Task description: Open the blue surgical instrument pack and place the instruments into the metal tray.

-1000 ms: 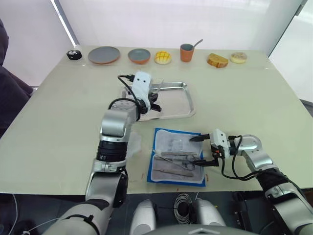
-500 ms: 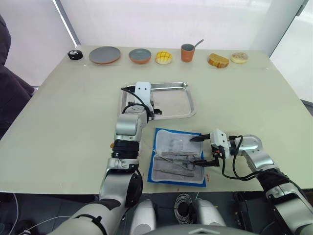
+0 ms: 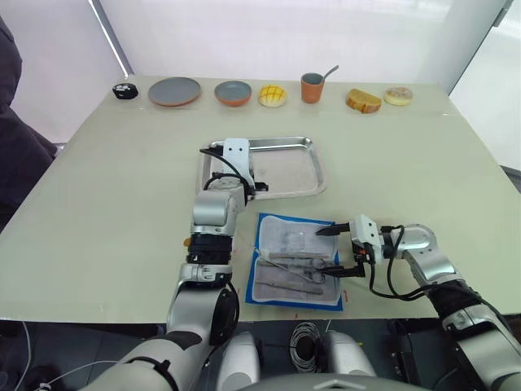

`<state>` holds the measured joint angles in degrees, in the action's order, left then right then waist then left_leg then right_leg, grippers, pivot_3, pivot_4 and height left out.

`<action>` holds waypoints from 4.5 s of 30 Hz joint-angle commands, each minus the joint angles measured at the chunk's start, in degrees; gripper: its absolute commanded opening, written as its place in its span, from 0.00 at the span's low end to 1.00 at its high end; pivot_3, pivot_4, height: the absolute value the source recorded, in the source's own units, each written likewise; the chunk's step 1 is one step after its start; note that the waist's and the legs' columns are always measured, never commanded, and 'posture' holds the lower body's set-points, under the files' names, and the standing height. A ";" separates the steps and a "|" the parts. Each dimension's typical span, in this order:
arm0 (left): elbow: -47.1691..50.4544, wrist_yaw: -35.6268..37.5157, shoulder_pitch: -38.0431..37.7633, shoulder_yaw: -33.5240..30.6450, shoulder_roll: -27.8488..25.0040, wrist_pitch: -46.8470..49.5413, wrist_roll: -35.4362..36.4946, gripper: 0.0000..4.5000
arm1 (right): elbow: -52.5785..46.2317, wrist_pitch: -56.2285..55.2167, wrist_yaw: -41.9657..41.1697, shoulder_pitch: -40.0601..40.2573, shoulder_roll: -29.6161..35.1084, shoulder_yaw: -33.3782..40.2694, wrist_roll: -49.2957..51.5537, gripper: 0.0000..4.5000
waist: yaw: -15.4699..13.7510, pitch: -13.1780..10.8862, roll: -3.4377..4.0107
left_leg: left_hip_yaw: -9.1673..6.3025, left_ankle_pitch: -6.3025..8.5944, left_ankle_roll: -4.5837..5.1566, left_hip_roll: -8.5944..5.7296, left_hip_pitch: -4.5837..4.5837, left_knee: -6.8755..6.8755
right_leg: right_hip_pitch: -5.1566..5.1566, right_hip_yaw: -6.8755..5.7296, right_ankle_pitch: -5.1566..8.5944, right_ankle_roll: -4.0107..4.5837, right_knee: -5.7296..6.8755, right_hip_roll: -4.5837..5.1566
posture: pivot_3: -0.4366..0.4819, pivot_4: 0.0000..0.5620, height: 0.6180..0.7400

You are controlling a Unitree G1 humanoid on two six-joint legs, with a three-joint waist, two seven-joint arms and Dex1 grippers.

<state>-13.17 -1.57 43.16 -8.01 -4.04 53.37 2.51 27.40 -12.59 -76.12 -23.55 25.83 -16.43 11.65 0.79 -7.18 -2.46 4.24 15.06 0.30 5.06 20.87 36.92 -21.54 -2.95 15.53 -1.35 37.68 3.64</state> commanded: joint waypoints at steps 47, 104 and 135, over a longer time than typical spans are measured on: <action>28.21 57.98 -22.94 5.61 -25.76 -21.23 25.46 0.40 | 7.18 2.28 2.76 4.35 0.77 -3.09 -6.36 1.00 | 0.18 -0.15 0.40 | 0.02 -0.03 -0.13 0.01 -0.12 -0.37 | -0.06 0.11 0.09 0.34 -0.21 0.18 | 0.48 0.27 1.00; 12.99 75.50 -20.27 25.02 -33.82 -39.95 9.39 0.34 | 12.57 -2.21 2.34 3.77 -0.03 -0.08 -5.15 1.00 | -0.26 -0.20 0.28 | 0.07 -0.03 -0.12 0.06 0.02 -0.60 | -0.11 -1.27 -0.02 0.28 -0.85 1.10 | 0.48 0.27 1.00; 14.78 76.99 -14.08 29.49 -33.57 -37.22 2.38 0.02 | 11.95 -1.30 3.89 3.63 -0.37 -1.69 -6.93 1.00 | -0.18 -0.19 0.26 | 0.01 -0.03 -0.12 0.09 0.02 -0.60 | -0.09 -1.32 -0.03 0.29 -0.85 1.07 | 0.48 0.27 1.00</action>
<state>-1.19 74.94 27.57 21.42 -36.96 15.89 5.13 32.13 -17.56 -77.55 -23.50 24.41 -14.84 13.05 0.61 -7.36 -2.20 4.25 15.03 0.19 5.15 20.88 36.31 -21.63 -4.26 15.51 -1.06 36.83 4.69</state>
